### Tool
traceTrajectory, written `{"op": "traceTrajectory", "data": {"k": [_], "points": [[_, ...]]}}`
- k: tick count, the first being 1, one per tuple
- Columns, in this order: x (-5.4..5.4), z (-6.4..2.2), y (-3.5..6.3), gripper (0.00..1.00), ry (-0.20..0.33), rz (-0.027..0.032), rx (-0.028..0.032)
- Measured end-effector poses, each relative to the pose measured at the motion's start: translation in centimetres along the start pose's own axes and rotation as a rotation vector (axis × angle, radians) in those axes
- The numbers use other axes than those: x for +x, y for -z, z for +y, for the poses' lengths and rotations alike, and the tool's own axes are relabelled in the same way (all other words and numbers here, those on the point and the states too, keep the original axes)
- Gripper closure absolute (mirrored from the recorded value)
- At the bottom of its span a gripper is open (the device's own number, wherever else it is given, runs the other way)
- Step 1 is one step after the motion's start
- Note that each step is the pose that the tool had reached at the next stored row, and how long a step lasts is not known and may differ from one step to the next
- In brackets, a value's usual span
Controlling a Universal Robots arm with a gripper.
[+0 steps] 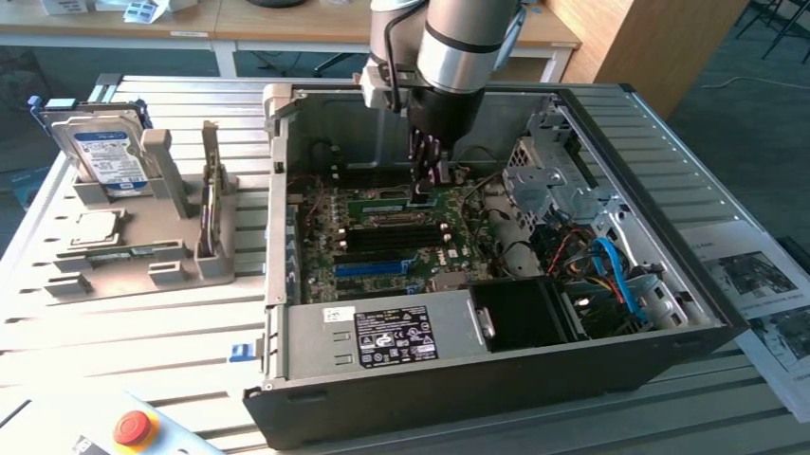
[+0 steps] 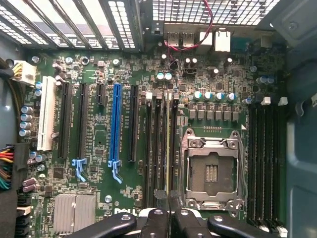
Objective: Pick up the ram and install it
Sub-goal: 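Insert the ram into the slot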
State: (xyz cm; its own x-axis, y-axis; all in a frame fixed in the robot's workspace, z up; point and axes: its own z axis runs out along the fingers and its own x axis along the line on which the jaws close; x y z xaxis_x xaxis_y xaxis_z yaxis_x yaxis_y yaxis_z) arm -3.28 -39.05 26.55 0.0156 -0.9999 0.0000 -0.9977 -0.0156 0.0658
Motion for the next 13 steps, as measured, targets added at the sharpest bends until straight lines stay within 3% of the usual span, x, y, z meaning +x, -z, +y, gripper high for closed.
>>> {"op": "traceTrajectory", "data": {"k": [13], "points": [[1.8, 0.03, -0.01, 0.88, 0.0, -0.0001, 0.0001]]}}
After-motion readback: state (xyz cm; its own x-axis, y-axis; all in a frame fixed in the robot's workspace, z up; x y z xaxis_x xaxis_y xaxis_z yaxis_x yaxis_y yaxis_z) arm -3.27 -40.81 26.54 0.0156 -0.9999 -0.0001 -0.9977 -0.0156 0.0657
